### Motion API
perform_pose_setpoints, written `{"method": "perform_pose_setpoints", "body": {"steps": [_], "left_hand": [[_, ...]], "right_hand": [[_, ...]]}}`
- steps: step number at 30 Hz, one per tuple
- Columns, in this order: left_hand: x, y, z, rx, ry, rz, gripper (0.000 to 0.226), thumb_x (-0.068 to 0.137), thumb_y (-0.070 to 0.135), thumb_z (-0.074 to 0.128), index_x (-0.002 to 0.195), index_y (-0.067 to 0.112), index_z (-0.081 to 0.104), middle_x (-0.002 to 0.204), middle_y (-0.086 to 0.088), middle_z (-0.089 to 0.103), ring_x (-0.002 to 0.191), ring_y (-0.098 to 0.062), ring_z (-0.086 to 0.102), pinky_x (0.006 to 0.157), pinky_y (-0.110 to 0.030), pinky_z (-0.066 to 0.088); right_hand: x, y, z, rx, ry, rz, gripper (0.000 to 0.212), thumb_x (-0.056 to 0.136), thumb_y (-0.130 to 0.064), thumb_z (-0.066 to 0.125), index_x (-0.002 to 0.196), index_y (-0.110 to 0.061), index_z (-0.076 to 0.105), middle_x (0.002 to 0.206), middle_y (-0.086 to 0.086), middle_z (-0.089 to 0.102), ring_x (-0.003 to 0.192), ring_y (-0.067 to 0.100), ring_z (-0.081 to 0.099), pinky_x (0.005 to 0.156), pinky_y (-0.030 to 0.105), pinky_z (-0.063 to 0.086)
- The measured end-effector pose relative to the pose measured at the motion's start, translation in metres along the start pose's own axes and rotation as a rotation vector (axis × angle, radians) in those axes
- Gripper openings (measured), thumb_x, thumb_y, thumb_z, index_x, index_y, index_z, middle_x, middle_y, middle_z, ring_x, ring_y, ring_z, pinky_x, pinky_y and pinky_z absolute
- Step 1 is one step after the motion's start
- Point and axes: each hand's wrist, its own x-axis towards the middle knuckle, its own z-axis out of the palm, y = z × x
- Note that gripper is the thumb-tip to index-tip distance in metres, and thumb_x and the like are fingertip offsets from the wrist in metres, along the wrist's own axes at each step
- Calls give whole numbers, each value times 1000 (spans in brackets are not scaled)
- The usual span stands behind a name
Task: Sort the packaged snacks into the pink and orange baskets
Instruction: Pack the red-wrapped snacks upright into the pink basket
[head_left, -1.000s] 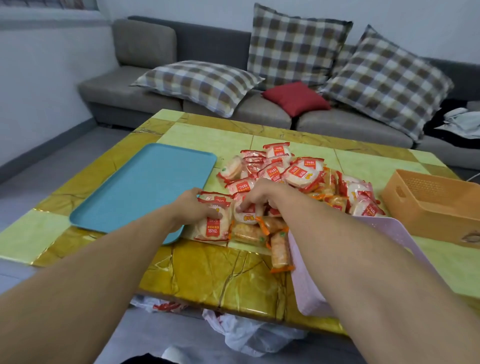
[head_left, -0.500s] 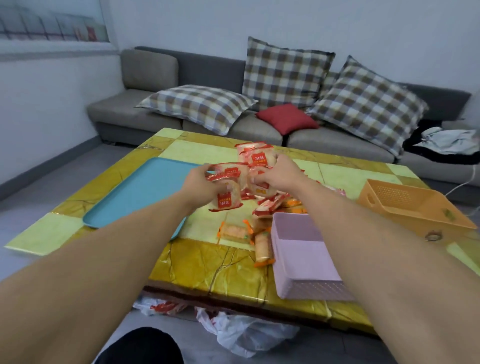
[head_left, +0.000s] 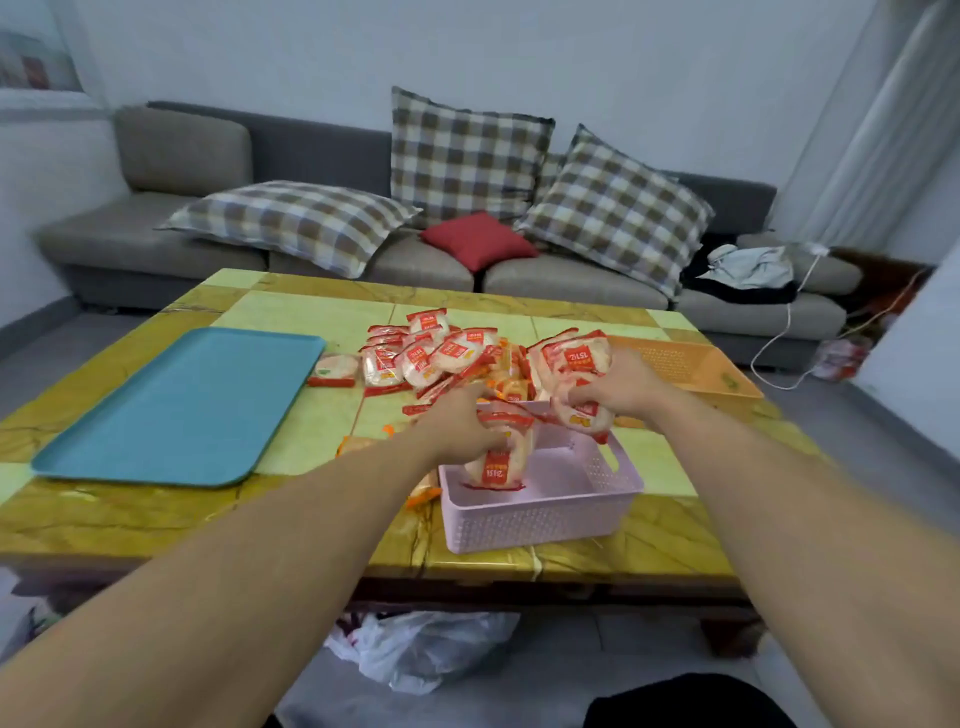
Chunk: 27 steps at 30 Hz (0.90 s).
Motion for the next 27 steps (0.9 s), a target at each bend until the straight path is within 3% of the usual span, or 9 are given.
{"method": "perform_pose_setpoints", "body": {"steps": [4, 8, 13, 15, 17, 19, 22, 25, 27], "left_hand": [[-7, -10, 15, 291, -53, 43, 72, 81, 44, 73, 145, 31, 43, 130, 5, 64, 113, -22, 61, 83, -32, 51], [-8, -17, 18, 490, -26, 56, 93, 78, 49, 76, 155, 32, 27, 149, -1, 50, 139, -27, 39, 113, -45, 36], [-9, -25, 24, 510, -24, 2, 105, 77, 42, 77, 159, 30, 13, 166, -3, 12, 151, -30, 12, 121, -48, 18], [-9, -27, 29, 485, -31, -15, 105, 80, 36, 74, 160, 28, 7, 168, -3, -3, 154, -31, 1, 124, -51, 12], [-8, -29, 32, 468, -40, -26, 104, 82, 35, 72, 161, 27, 4, 169, -2, -7, 154, -29, -7, 124, -51, 5], [-7, -29, 33, 483, -20, -42, 105, 82, 33, 71, 161, 28, 2, 168, -3, -12, 154, -29, -16, 123, -51, -4], [-5, -30, 35, 488, -9, -61, 106, 81, 32, 71, 160, 29, 0, 168, -3, -16, 153, -29, -21, 122, -52, -6], [-4, -33, 37, 456, -21, -59, 105, 82, 31, 70, 160, 29, -1, 168, -1, -14, 154, -28, -18, 123, -53, -2], [-3, -34, 37, 443, -17, -49, 104, 84, 33, 69, 160, 29, -1, 169, -1, -13, 154, -28, -17, 123, -53, 0]], "right_hand": [[-6, 16, 8, -68, -174, -19, 44, 65, -17, 92, 104, -13, 72, 96, 2, 77, 88, 19, 73, 83, 37, 60], [-11, 22, 31, -62, -306, -20, 48, 64, -25, 93, 106, -12, 74, 97, 1, 78, 89, 18, 75, 85, 40, 61], [-14, 31, 52, 89, -353, 49, 56, 68, -32, 93, 115, -13, 67, 99, 4, 78, 91, 20, 76, 85, 45, 62], [-15, 33, 57, 21, -423, 71, 75, 71, -42, 90, 130, -10, 59, 110, 4, 75, 99, 21, 73, 86, 44, 61], [-16, 34, 61, -185, -489, 115, 111, 67, -63, 84, 154, -19, 30, 136, 4, 61, 115, 24, 62, 87, 39, 56], [-14, 35, 64, -325, -475, 148, 128, 63, -82, 71, 159, -16, 18, 150, 7, 49, 130, 29, 52, 101, 41, 47], [-6, 41, 67, -309, -372, 159, 111, 73, -90, 47, 154, -15, 37, 153, 9, 47, 135, 32, 48, 112, 46, 39], [-6, 41, 69, -425, -427, 101, 76, 91, -68, 54, 147, -17, 51, 145, 8, 56, 128, 29, 54, 110, 42, 43], [-10, 34, 71, -483, -509, 61, 68, 90, -64, 61, 142, -20, 56, 139, 2, 59, 123, 24, 56, 107, 39, 45]]}}
